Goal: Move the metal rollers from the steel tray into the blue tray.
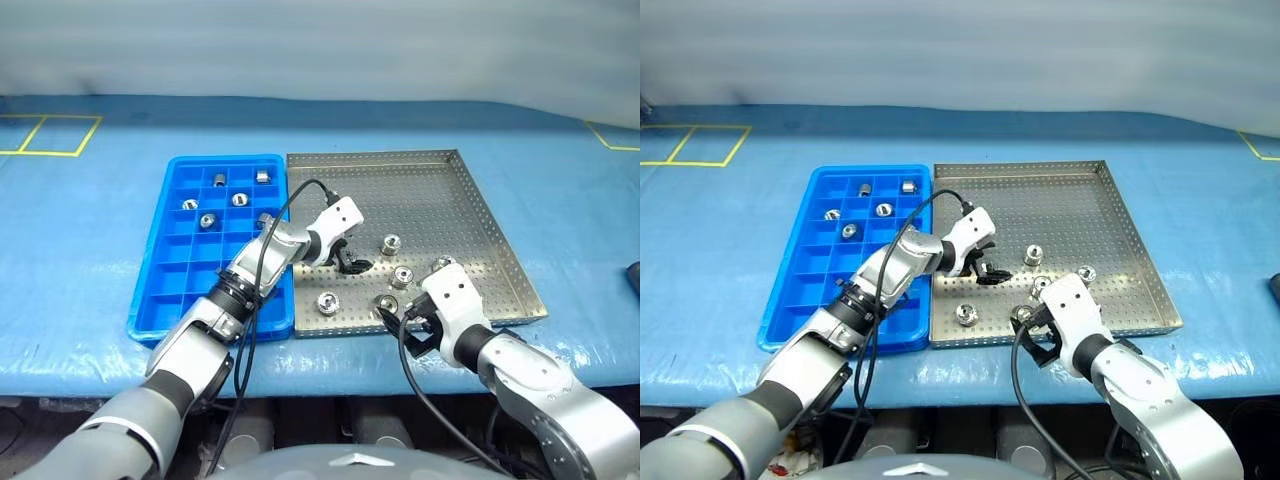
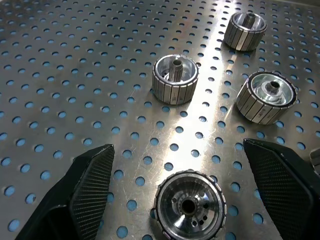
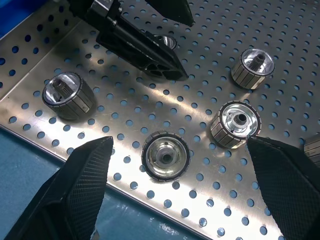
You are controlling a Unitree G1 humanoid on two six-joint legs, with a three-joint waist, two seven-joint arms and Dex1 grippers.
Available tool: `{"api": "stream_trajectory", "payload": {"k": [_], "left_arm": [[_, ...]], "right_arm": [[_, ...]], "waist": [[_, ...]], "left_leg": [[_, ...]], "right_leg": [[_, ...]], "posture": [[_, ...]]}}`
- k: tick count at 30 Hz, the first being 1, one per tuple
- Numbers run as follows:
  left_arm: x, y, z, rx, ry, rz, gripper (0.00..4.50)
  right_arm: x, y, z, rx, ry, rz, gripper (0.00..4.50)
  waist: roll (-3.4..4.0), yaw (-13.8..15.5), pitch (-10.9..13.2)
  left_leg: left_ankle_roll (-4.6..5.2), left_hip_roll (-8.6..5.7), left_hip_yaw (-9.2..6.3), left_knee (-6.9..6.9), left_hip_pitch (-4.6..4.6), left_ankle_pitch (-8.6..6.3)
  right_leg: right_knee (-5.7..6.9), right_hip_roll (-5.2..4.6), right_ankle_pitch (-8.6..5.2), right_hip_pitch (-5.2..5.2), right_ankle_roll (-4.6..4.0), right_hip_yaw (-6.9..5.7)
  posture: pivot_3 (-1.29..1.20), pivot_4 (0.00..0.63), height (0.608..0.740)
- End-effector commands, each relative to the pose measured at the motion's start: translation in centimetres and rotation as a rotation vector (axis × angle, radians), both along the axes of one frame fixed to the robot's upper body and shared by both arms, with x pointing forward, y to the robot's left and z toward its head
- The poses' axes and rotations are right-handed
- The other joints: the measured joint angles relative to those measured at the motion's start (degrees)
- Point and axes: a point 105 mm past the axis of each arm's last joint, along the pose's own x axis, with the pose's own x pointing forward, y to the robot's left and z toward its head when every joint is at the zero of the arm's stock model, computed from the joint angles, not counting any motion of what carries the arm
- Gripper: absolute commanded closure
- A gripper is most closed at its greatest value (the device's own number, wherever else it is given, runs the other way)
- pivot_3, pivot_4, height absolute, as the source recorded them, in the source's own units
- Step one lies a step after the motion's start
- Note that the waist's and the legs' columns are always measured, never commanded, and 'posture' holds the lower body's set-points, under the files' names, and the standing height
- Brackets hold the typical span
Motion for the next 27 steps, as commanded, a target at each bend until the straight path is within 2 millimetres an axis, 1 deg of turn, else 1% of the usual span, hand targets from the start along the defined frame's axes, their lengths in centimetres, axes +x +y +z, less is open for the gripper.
{"api": "stream_trajectory", "payload": {"k": [1, 7, 8, 9, 11, 13, 15, 17, 18, 19, 23, 27], "left_arm": [[-0.2, -0.4, 0.5, 0.018, -0.045, -0.041, 0.59], [-0.6, 0.2, 0.7, 0.045, -0.056, -0.071, 2.51], [-0.8, 0.1, 1.5, 0.005, -0.05, -0.07, 2.79], [-1.0, 0.1, 2.2, -0.024, -0.045, -0.07, 2.79], [-1.4, -0.1, 4.2, -0.117, -0.045, -0.063, 2.79], [-1.6, 0.0, 5.4, -0.169, -0.045, -0.046, 2.79], [-1.4, 0.8, 8.4, -0.333, -0.053, 0.035, 2.79], [-1.0, 2.5, 10.4, -0.433, -0.09, 0.132, 2.79], [-1.0, 3.1, 10.8, -0.446, -0.103, 0.161, 2.79], [-0.6, 4.4, 11.1, -0.453, -0.145, 0.239, 2.79], [0.5, 9.2, 11.6, -0.442, -0.28, 0.51, 2.79], [0.7, 13.5, 11.5, -0.397, -0.412, 0.762, 2.79]], "right_arm": [[0.1, 0.3, 1.2, 0.001, -0.064, 0.005, 0.0], [0.5, 0.6, 1.2, 0.01, -0.068, 0.021, 0.0], [0.5, 0.7, 1.2, 0.011, -0.066, 0.026, 0.0], [0.5, 0.7, 1.2, 0.011, -0.064, 0.029, 0.0], [0.6, 0.8, 1.1, 0.01, -0.062, 0.04, 0.0], [0.6, 0.8, 1.2, 0.008, -0.062, 0.045, 0.0], [0.9, 1.0, 1.3, 0.006, -0.068, 0.06, 0.0], [1.2, 1.3, 1.5, 0.007, -0.077, 0.077, 0.0], [1.3, 1.4, 1.6, 0.008, -0.079, 0.081, 0.0], [1.5, 1.6, 1.7, 0.009, -0.082, 0.091, 0.0], [2.2, 2.6, 1.9, 0.019, -0.094, 0.133, 0.0], [2.8, 3.9, 2.2, 0.031, -0.102, 0.193, 0.0]], "waist": [[0.0, -0.1, 0.0], [0.0, -0.1, 0.0], [0.0, -0.1, 0.0], [0.0, -0.1, 0.0], [0.0, 0.0, 0.0], [0.0, 0.2, 0.0], [0.0, 0.2, 0.0], [0.01, -0.1, 0.0], [0.01, 0.0, 0.0], [0.03, -0.1, 0.0], [0.03, 0.1, 0.0], [0.01, 1.2, 0.0]], "left_leg": [[0.0, 0.05, 0.0, 0.0, 0.0, 0.0], [0.0, 0.11, 0.0, 0.0, 0.01, 0.0], [0.0, 0.11, 0.0, -0.01, 0.01, 0.0], [0.0, 0.11, 0.0, 0.0, 0.01, 0.0], [0.0, 0.17, 0.0, -0.01, 0.0, 0.0], [0.0, 0.22, -0.02, -0.01, -0.03, 0.0], [0.0, 0.21, -0.02, 0.01, -0.01, 0.0], [0.0, 0.24, 0.02, 0.03, 0.0, 0.0], [0.0, 0.25, 0.01, 0.05, 0.02, 0.0], [0.0, 0.25, 0.02, 0.05, 0.04, 0.01], [0.0, 0.2, 0.04, 0.04, 0.18, 0.01], [-0.02, 0.17, 0.01, 0.05, 0.14, 0.03]], "right_leg": [[0.0, 0.0, 0.0, 0.0, 0.0, 0.0], [0.01, 0.0, 0.0, -0.01, 0.0, 0.01], [0.01, 0.0, 0.0, -0.01, 0.0, 0.01], [0.01, 0.0, 0.0, -0.01, 0.0, 0.01], [0.01, 0.0, 0.0, -0.02, 0.0, 0.02], [0.01, -0.03, 0.0, -0.02, 0.0, 0.01], [0.01, -0.04, 0.02, 0.01, 0.03, 0.02], [0.01, -0.04, 0.05, 0.0, 0.09, 0.07], [0.02, -0.03, 0.07, 0.01, 0.11, 0.07], [0.03, -0.02, 0.08, 0.02, 0.13, 0.08], [0.08, 0.09, 0.09, 0.08, 0.12, 0.11], [0.07, 0.08, 0.12, 0.09, 0.15, 0.1]], "posture": [[-0.03, 0.15, 0.74], [0.0, 0.15, 0.74], [0.01, 0.15, 0.74], [0.01, 0.15, 0.74], [0.02, 0.15, 0.74], [0.03, 0.15, 0.74], [0.04, 0.15, 0.74], [0.04, 0.15, 0.74], [0.04, 0.15, 0.74], [0.06, 0.15, 0.74], [0.08, 0.15, 0.74], [0.12, 0.15, 0.74]]}}
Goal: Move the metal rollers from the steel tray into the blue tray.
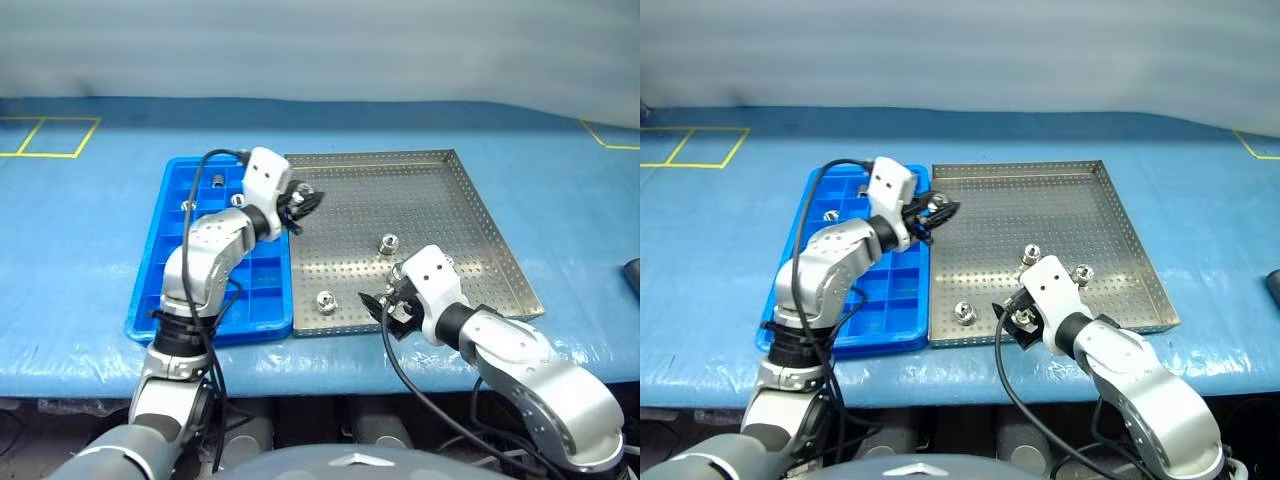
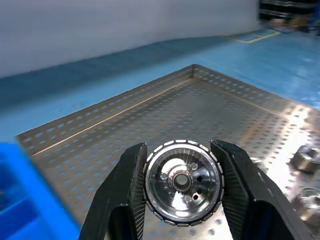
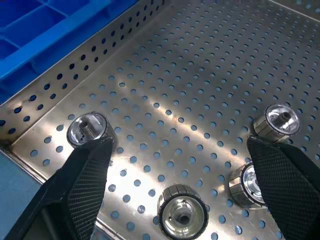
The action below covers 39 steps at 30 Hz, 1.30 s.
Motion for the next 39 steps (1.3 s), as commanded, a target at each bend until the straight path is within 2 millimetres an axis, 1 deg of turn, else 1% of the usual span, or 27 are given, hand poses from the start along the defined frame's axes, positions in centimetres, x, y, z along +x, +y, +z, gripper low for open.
{"api": "stream_trajectory", "payload": {"k": [1, 4, 5, 8, 12, 15, 17, 21, 24, 29, 31, 33, 35, 37, 38, 39], "left_arm": [[0.0, 2.9, 2.1, 0.018, -0.128, 0.208, 2.79], [-0.2, 5.3, 1.2, 0.065, -0.129, 0.364, 2.79], [-0.3, 5.8, 0.9, 0.084, -0.129, 0.396, 2.79], [-0.6, 7.1, 0.3, 0.109, -0.121, 0.463, 2.79], [-1.1, 9.6, -1.0, 0.182, -0.099, 0.567, 2.79], [-1.0, 10.7, -1.7, 0.202, -0.081, 0.619, 2.79], [-1.0, 11.2, -2.1, 0.237, -0.077, 0.639, 2.79], [-1.1, 12.1, -2.8, 0.237, -0.045, 0.686, 2.79], [-1.1, 12.1, -3.8, 0.246, 0.001, 0.653, 2.79], [-1.3, 11.8, -4.7, 0.257, 0.042, 0.628, 2.79], [-1.5, 11.7, -4.8, 0.248, 0.052, 0.618, 2.05], [-1.6, 11.7, -4.4, 0.247, 0.029, 0.61, 1.41], [-1.4, 11.3, -3.2, 0.226, -0.027, 0.592, 0.73], [-1.1, 10.4, -1.7, 0.201, -0.094, 0.547, 0.08], [-1.0, 9.8, -1.1, 0.195, -0.122, 0.522, 0.03], [-0.8, 8.1, -0.2, 0.152, -0.143, 0.431, 0.03]], "right_arm": [[0.4, 1.2, 0.9, 0.017, -0.045, 0.062, 0.0], [0.8, 2.0, 1.0, 0.015, -0.046, 0.103, 0.0], [0.9, 2.1, 1.0, 0.014, -0.047, 0.113, 0.0], [1.1, 2.4, 1.1, 0.014, -0.049, 0.134, 0.0], [1.1, 2.5, 1.1, 0.011, -0.046, 0.146, 0.0], [1.0, 2.6, 1.0, 0.012, -0.041, 0.149, 0.0], [0.9, 2.6, 0.9, 0.013, -0.037, 0.148, 0.0], [0.8, 2.4, 0.8, 0.013, -0.034, 0.139, 0.0], [0.6, 2.3, 0.8, 0.013, -0.032, 0.128, 0.0], [0.6, 2.1, 0.7, 0.014, -0.031, 0.118, 0.0], [0.5, 2.1, 0.7, 0.015, -0.031, 0.116, 0.0], [0.4, 2.0, 0.7, 0.016, -0.031, 0.112, 0.0], [0.4, 1.9, 0.7, 0.017, -0.029, 0.102, 0.0], [0.3, 1.7, 0.7, 0.022, -0.029, 0.093, 0.0], [0.2, 1.6, 0.7, 0.024, -0.028, 0.089, 0.0], [0.0, 1.4, 0.6, 0.021, -0.022, 0.081, 0.0]], "waist": [[-0.02, 0.9, 0.0], [-0.03, 1.9, 0.0], [-0.03, 2.3, 0.0], [-0.05, 2.9, 0.0], [-0.05, 3.5, 0.0], [-0.05, 3.8, 0.0], [-0.05, 3.9, 0.0], [-0.05, 4.0, 0.0], [-0.05, 4.0, 0.0], [-0.05, 3.7, 0.0], [-0.05, 3.7, 0.0], [-0.05, 3.5, 0.0], [-0.05, 3.3, 0.0], [-0.05, 3.3, 0.0], [-0.05, 3.3, 0.0], [-0.06, 3.4, 0.0]], "left_leg": [[0.0, -0.01, 0.02, 0.01, 0.0, 0.0], [0.0, -0.04, 0.01, 0.01, -0.04, 0.0], [0.0, -0.04, 0.01, 0.0, -0.04, 0.0], [0.0, -0.06, 0.0, 0.02, -0.08, 0.0], [0.0, -0.05, -0.01, 0.02, -0.09, 0.0], [0.0, 0.01, -0.02, 0.02, -0.09, 0.0], [0.0, 0.0, -0.02, 0.02, -0.09, 0.0], [0.0, 0.01, -0.02, 0.03, -0.1, 0.0], [0.0, 0.01, -0.02, 0.01, -0.1, 0.0], [0.0, 0.04, -0.02, 0.01, -0.11, 0.0], [0.0, 0.04, -0.01, 0.02, -0.1, 0.0], [0.0, 0.05, -0.01, 0.02, -0.09, 0.0], [0.0, 0.06, -0.01, 0.01, -0.09, 0.0], [0.0, 0.06, -0.01, 0.01, -0.09, 0.0], [0.0, 0.06, -0.01, 0.01, -0.09, 0.0], [0.0, 0.07, -0.01, 0.01, -0.1, 0.0]], "right_leg": [[-0.02, 0.0, 0.01, 0.0, 0.02, 0.01], [-0.07, -0.06, 0.03, 0.0, 0.05, 0.01], [-0.08, -0.08, 0.04, 0.0, 0.05, 0.01], [-0.08, -0.09, 0.03, -0.01, 0.04, -0.02], [-0.07, -0.08, 0.03, -0.02, 0.02, -0.05], [-0.07, -0.08, 0.02, -0.03, 0.0, -0.05], [-0.07, -0.09, 0.02, -0.02, 0.0, -0.07], [-0.08, -0.12, 0.02, -0.02, -0.01, -0.07], [-0.08, -0.14, 0.02, -0.02, -0.01, -0.07], [-0.08, -0.15, 0.01, -0.04, -0.03, -0.09], [-0.07, -0.15, 0.01, -0.04, -0.03, -0.09], [-0.07, -0.15, 0.0, -0.04, -0.03, -0.09], [-0.07, -0.15, 0.0, -0.03, -0.04, -0.09], [-0.06, -0.15, 0.0, -0.04, -0.04, -0.1], [-0.06, -0.15, 0.0, -0.04, -0.05, -0.09], [-0.07, -0.15, 0.0, -0.04, -0.05, -0.09]], "posture": [[0.15, 0.15, 0.74], [0.16, 0.15, 0.74], [0.18, 0.15, 0.74], [0.19, 0.15, 0.74], [0.19, 0.15, 0.74], [0.19, 0.15, 0.74], [0.19, 0.15, 0.74], [0.19, 0.15, 0.74], [0.19, 0.15, 0.74], [0.14, 0.15, 0.74], [0.14, 0.15, 0.74], [0.14, 0.15, 0.74], [0.15, 0.15, 0.74], [0.15, 0.15, 0.74], [0.15, 0.15, 0.74], [0.15, 0.15, 0.74]]}}
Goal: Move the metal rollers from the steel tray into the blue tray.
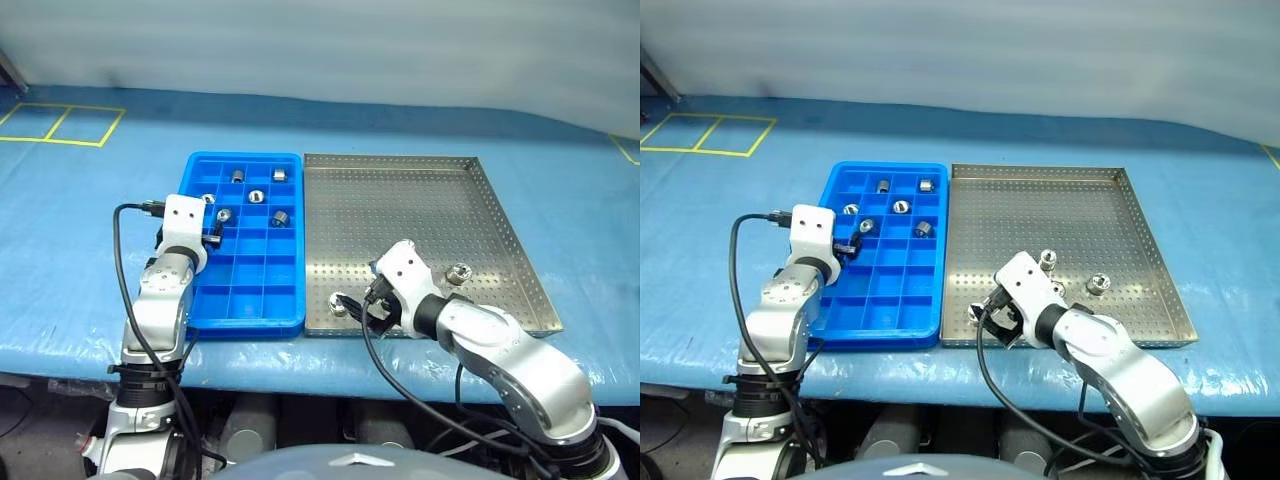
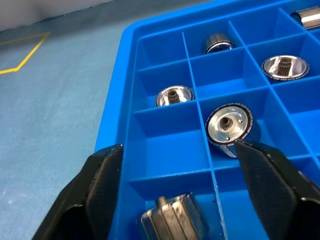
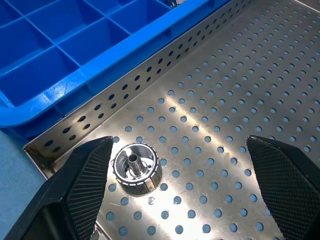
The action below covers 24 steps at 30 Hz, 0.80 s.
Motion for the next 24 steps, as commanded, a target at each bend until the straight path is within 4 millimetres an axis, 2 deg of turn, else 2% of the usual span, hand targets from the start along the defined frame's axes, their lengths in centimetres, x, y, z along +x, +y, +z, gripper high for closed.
{"api": "stream_trajectory", "payload": {"k": [1, 3, 7, 10, 12, 16, 20, 24], "left_arm": [[0.5, -4.1, 5.0, -0.058, -0.176, -0.223, 0.03], [0.3, -6.7, 5.9, -0.049, -0.19, -0.398, 0.03], [-0.4, -11.8, 6.0, 0.002, -0.126, -0.771, 0.03], [-1.1, -14.6, 5.6, 0.024, -0.042, -0.995, 0.03], [-1.8, -16.2, 4.5, 0.116, 0.037, -1.176, 0.03], [-2.5, -17.9, 3.0, 0.229, 0.146, -1.384, 0.03], [-2.8, -18.9, 2.4, 0.282, 0.204, -1.504, 0.03], [-4.8, -19.1, 0.5, 0.439, 0.358, -1.703, 0.03]], "right_arm": [[-0.6, -0.5, 0.9, 0.008, -0.039, -0.015, 0.0], [-0.9, -1.0, 0.7, -0.003, -0.03, -0.031, 0.0], [-1.8, -2.5, 0.5, -0.02, -0.018, -0.091, 0.0], [-2.5, -3.4, 0.2, -0.03, -0.006, -0.14, 0.0], [-3.1, -4.0, 0.0, -0.034, 0.003, -0.172, 0.0], [-3.6, -4.8, -0.1, -0.024, 0.001, -0.24, 0.0], [-3.8, -5.4, -0.3, -0.008, -0.003, -0.305, 0.0], [-4.2, -5.2, -0.8, 0.018, 0.007, -0.334, 0.0]], "waist": [[-0.01, 0.4, 0.0], [-0.01, 0.7, 0.0], [-0.01, 0.3, 0.0], [0.0, -0.2, 0.0], [0.0, -0.9, 0.0], [0.03, -2.1, 0.0], [0.03, -2.9, 0.0], [0.05, -3.2, 0.0]], "left_leg": [[0.0, 0.0, -0.01, 0.0, -0.01, 0.0], [0.0, -0.03, -0.04, 0.03, -0.07, 0.0], [0.02, -0.08, 0.01, 0.01, -0.08, -0.01], [0.02, -0.06, 0.03, 0.01, -0.08, -0.01], [0.02, -0.09, 0.03, 0.01, -0.04, -0.01], [0.02, -0.15, 0.04, 0.0, -0.01, -0.01], [0.02, -0.09, 0.06, -0.01, -0.03, -0.01], [0.02, -0.12, 0.07, -0.02, -0.03, -0.01]], "right_leg": [[0.0, -0.01, 0.0, 0.0, 0.0, -0.01], [-0.03, -0.04, 0.0, 0.01, 0.0, -0.06], [-0.06, -0.1, 0.0, -0.01, -0.01, -0.03], [-0.04, -0.06, -0.03, -0.01, -0.03, -0.06], [-0.02, -0.02, -0.04, -0.01, -0.04, -0.05], [-0.02, 0.04, -0.06, -0.02, -0.06, -0.03], [-0.01, 0.06, -0.06, -0.06, -0.07, 0.03], [-0.02, 0.09, -0.07, -0.06, -0.08, 0.03]], "posture": [[0.15, 0.15, 0.74], [0.14, 0.15, 0.74], [0.1, 0.15, 0.74], [0.08, 0.15, 0.74], [0.06, 0.15, 0.74], [0.02, 0.15, 0.74], [0.0, 0.15, 0.74], [-0.03, 0.15, 0.74]]}}
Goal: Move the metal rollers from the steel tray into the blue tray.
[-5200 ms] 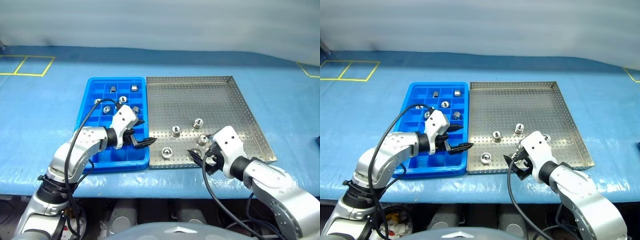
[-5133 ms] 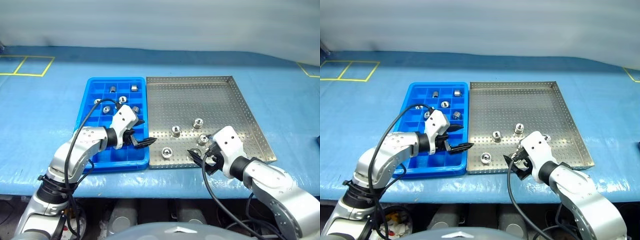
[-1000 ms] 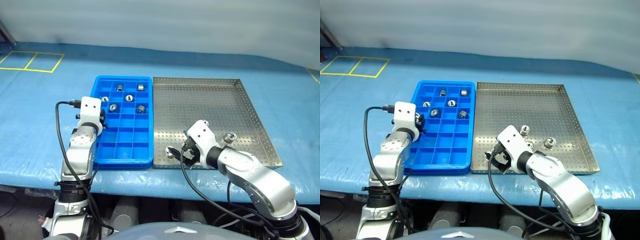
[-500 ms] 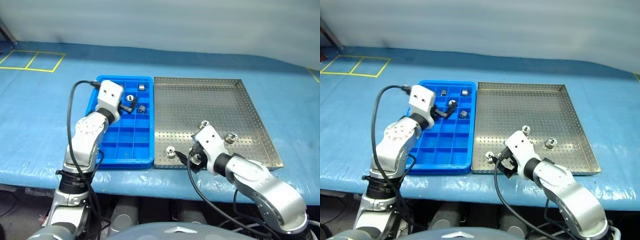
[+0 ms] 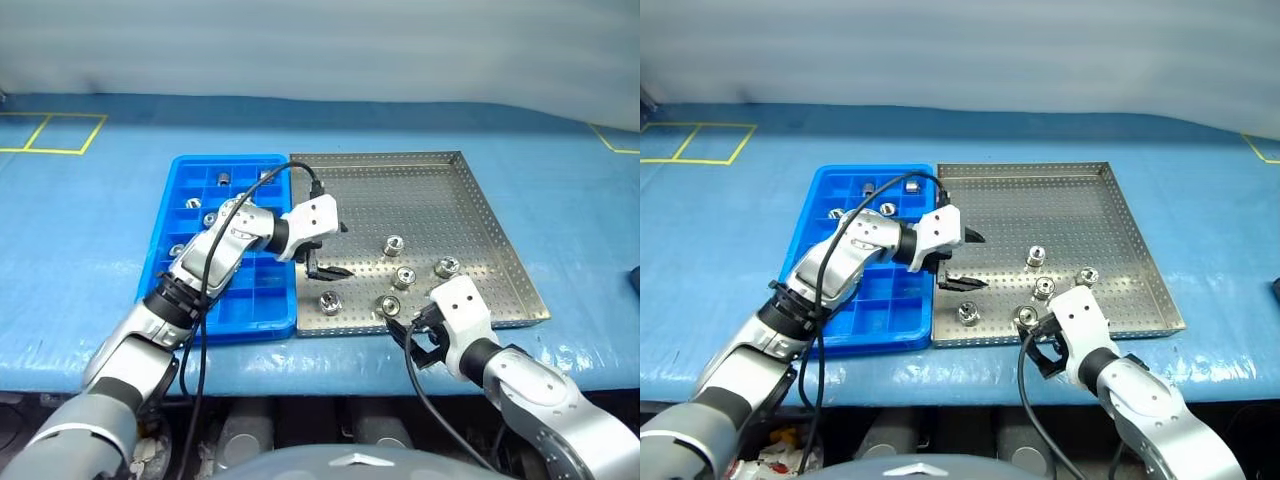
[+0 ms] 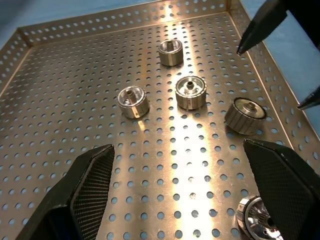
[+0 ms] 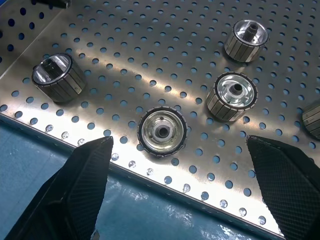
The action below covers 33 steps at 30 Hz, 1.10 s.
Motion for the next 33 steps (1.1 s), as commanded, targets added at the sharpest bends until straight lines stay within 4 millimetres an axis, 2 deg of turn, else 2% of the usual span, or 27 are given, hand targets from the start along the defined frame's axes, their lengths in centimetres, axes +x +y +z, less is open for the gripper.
{"api": "stream_trajectory", "payload": {"k": [1, 7, 13, 19, 25, 33], "left_arm": [[-1.6, -0.1, -0.8, 0.136, -0.001, -0.179, 0.03], [-1.9, 0.2, -2.2, 0.264, -0.012, -0.267, 0.03], [-1.5, -0.7, -2.8, 0.276, -0.049, -0.274, 0.03], [-2.3, 0.0, -4.4, 0.387, -0.093, -0.365, 0.03], [-1.9, 0.2, -5.5, 0.45, -0.162, -0.376, 0.03], [-2.5, 0.1, -5.3, 0.433, -0.165, -0.388, 2.62]], "right_arm": [[-0.1, 0.4, 1.1, 0.016, -0.071, -0.012, 0.0], [-0.2, 0.6, 1.0, 0.027, -0.077, -0.03, 0.0], [-0.2, 0.8, 1.0, 0.032, -0.083, -0.036, 0.0], [0.0, 0.9, 1.2, 0.033, -0.091, -0.037, 0.0], [0.1, 0.8, 1.3, 0.032, -0.097, -0.039, 0.0], [0.3, 0.9, 1.4, 0.03, -0.099, -0.033, 0.0]], "waist": [[0.01, -0.3, 0.0], [0.0, -1.3, 0.0], [0.01, -1.3, 0.0], [0.01, -1.6, 0.0], [0.02, -1.8, 0.0], [0.05, -1.9, 0.0]], "left_leg": [[0.0, 0.03, 0.0, 0.0, -0.01, 0.0], [0.01, 0.11, 0.0, 0.04, 0.0, 0.0], [0.02, 0.14, -0.01, 0.04, -0.02, -0.01], [0.02, 0.12, 0.0, 0.03, -0.01, -0.01], [0.02, 0.14, 0.01, 0.05, 0.02, -0.01], [0.03, 0.18, 0.02, 0.07, 0.03, -0.01]], "right_leg": [[0.0, 0.0, 0.0, -0.01, 0.0, 0.02], [0.03, -0.02, 0.0, -0.01, 0.01, 0.07], [0.02, -0.02, 0.0, -0.02, 0.02, 0.08], [0.04, 0.0, 0.0, -0.02, 0.01, 0.09], [0.06, 0.01, 0.0, -0.01, 0.02, 0.11], [0.07, 0.01, 0.0, 0.0, 0.02, 0.13]], "posture": [[-0.04, 0.15, 0.74], [-0.05, 0.15, 0.74], [-0.06, 0.15, 0.74], [-0.06, 0.15, 0.74], [-0.06, 0.15, 0.74], [-0.04, 0.15, 0.74]]}}
